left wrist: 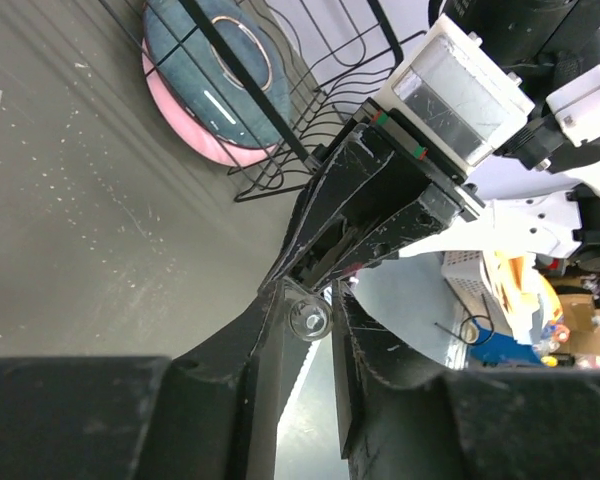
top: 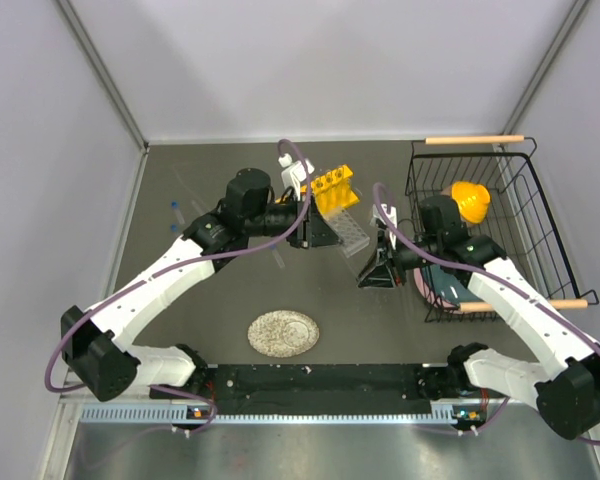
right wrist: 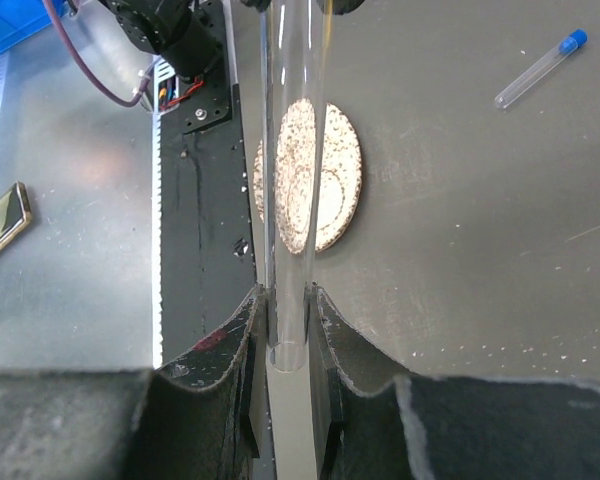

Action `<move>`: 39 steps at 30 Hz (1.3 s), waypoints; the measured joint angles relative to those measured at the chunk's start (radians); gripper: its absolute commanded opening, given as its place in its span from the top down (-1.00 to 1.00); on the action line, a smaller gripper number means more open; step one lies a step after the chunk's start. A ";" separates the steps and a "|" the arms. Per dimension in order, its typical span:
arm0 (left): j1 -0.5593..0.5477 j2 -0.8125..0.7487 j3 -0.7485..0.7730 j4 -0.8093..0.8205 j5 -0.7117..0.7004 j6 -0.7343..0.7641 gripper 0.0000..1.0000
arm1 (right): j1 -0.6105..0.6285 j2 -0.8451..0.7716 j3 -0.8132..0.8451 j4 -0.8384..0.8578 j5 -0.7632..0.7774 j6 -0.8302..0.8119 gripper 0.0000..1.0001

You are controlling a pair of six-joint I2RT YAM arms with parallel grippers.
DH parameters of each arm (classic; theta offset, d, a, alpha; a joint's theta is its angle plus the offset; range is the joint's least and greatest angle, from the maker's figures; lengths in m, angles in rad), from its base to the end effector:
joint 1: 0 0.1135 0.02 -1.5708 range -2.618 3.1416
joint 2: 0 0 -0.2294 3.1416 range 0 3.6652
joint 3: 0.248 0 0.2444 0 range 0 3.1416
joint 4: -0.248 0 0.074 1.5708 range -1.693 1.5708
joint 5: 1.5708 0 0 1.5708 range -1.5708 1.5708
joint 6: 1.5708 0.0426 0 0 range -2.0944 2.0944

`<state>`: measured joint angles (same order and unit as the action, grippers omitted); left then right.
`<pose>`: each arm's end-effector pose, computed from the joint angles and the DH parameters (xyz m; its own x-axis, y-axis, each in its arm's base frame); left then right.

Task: Organize the chemistry lab equipment

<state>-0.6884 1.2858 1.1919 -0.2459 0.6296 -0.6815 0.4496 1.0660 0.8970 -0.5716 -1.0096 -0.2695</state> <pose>0.2152 -0.2095 0.3350 -0.7935 -0.0066 -0.6086 0.5696 0.3442 -0.7464 0.1861 0.1299 0.2683 -0.3743 -0.3380 -0.8635 -0.9272 0.1222 0.3541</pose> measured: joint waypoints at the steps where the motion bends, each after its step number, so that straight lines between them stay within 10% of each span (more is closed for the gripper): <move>1: -0.001 0.000 0.002 -0.003 -0.001 0.006 0.58 | 0.000 0.001 0.000 -0.002 0.001 0.000 0.81; 5: -0.001 0.000 0.002 -0.017 -0.006 0.024 0.85 | 0.000 0.002 0.000 -0.013 0.001 0.001 0.70; 12: -0.001 -0.002 0.001 -0.013 -0.008 0.010 1.00 | 0.000 0.001 0.000 -0.020 0.012 -0.022 -0.61; 16: 0.005 -0.032 -0.027 -0.018 -0.059 0.015 1.00 | -0.040 -0.019 0.001 -0.042 0.029 -0.060 -0.92; 25: 0.054 -0.140 -0.009 -0.155 -0.335 0.194 1.00 | -0.388 -0.229 0.027 -0.071 0.004 -0.113 -0.97; 39: 0.119 0.128 0.211 -0.200 -0.657 0.502 1.00 | -0.569 -0.187 -0.100 -0.026 -0.071 -0.146 -0.98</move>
<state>-0.5697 1.4136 1.4025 -0.4461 -0.0273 -0.1791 -0.1192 0.8795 0.7967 -0.5972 -1.0805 -0.4156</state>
